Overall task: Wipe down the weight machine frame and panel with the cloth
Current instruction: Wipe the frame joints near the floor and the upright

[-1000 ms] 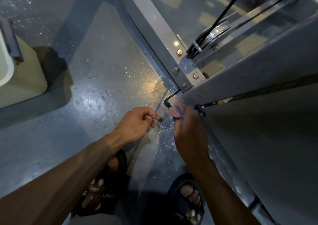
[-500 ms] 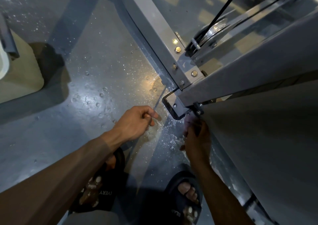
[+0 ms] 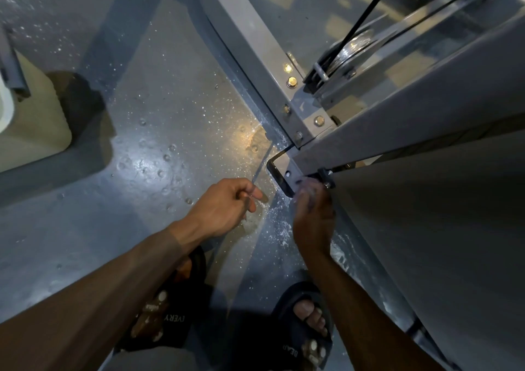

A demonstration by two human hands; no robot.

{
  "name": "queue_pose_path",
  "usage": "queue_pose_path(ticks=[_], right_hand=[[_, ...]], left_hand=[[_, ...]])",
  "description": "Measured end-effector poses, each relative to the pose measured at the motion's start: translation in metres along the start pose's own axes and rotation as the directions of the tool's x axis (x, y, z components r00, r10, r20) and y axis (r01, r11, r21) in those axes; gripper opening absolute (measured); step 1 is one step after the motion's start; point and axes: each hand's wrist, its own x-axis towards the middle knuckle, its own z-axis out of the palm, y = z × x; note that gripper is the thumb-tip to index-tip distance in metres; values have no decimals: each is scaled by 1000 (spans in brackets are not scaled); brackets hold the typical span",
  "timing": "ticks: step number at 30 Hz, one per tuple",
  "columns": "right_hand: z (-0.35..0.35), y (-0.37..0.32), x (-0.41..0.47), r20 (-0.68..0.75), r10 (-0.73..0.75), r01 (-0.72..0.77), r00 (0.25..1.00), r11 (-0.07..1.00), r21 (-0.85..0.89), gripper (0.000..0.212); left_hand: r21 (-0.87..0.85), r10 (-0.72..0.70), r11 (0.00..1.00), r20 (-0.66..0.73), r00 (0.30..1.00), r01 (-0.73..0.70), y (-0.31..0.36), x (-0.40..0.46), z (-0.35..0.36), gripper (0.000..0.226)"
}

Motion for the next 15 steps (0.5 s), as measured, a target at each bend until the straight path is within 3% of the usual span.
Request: queue_pose_path(ticks=[2, 4, 8, 12, 15], right_hand=[[0, 4, -5, 91, -40, 42, 995, 999, -24, 25], [-4, 6, 4, 77, -53, 56, 996, 997, -45, 25], [6, 0, 13, -26, 148, -149, 989, 989, -22, 20], [6, 4, -7, 69, -160, 168, 985, 977, -129, 25], [-4, 4, -3, 97, -119, 132, 988, 980, -150, 33]], left_hand=[[9, 3, 1000, 3, 1000, -3, 2, 1, 0, 40], [6, 2, 1000, 6, 1000, -2, 2, 1, 0, 41], [2, -1, 1000, 3, 1000, 1, 0, -2, -1, 39], [12, 0, 1000, -4, 1000, 0, 0, -3, -1, 39], [33, 6, 999, 6, 1000, -7, 0, -1, 1, 38]])
